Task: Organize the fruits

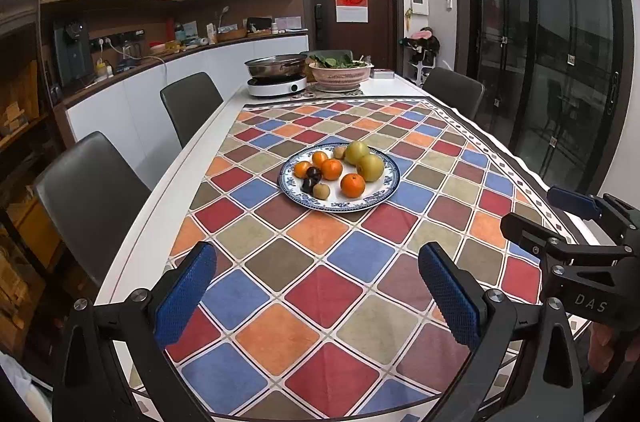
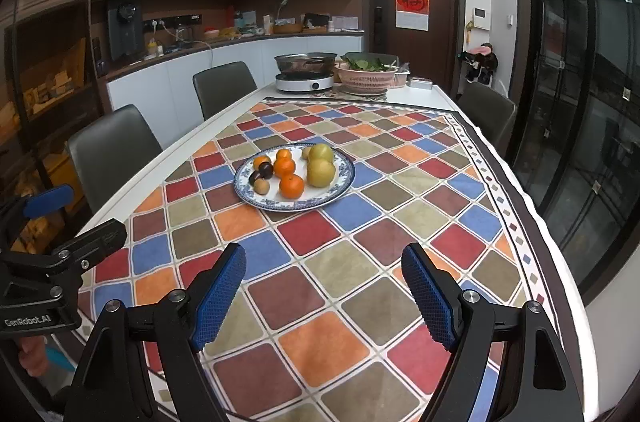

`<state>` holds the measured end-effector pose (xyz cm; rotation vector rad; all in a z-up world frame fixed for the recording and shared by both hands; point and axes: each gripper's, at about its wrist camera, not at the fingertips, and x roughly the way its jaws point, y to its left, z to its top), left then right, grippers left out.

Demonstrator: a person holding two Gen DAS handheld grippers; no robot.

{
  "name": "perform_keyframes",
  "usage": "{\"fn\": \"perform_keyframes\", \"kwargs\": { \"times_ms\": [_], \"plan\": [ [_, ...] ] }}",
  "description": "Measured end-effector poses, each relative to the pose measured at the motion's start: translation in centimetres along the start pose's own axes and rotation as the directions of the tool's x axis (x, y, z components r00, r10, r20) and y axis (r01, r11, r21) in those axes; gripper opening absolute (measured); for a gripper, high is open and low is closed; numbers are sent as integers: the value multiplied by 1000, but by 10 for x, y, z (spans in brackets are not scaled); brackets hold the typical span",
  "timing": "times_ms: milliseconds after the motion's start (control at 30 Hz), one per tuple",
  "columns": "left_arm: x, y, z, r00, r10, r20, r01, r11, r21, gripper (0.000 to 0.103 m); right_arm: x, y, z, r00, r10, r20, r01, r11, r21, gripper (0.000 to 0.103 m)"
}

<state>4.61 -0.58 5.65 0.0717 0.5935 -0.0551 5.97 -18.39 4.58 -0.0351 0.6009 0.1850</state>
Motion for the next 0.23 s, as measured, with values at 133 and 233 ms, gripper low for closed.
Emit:
{"fn": "perform_keyframes", "kwargs": {
  "times_ms": [133, 233],
  "plan": [
    [0, 0, 0, 1000, 6, -1, -6, 1000, 1, 103, 0, 0, 0, 1000, 1, -2, -1, 1000, 0, 81],
    [2, 0, 0, 1000, 10, -4, -10, 1000, 1, 103, 0, 0, 0, 1000, 0, -2, 0, 1000, 0, 81]
  ]
}}
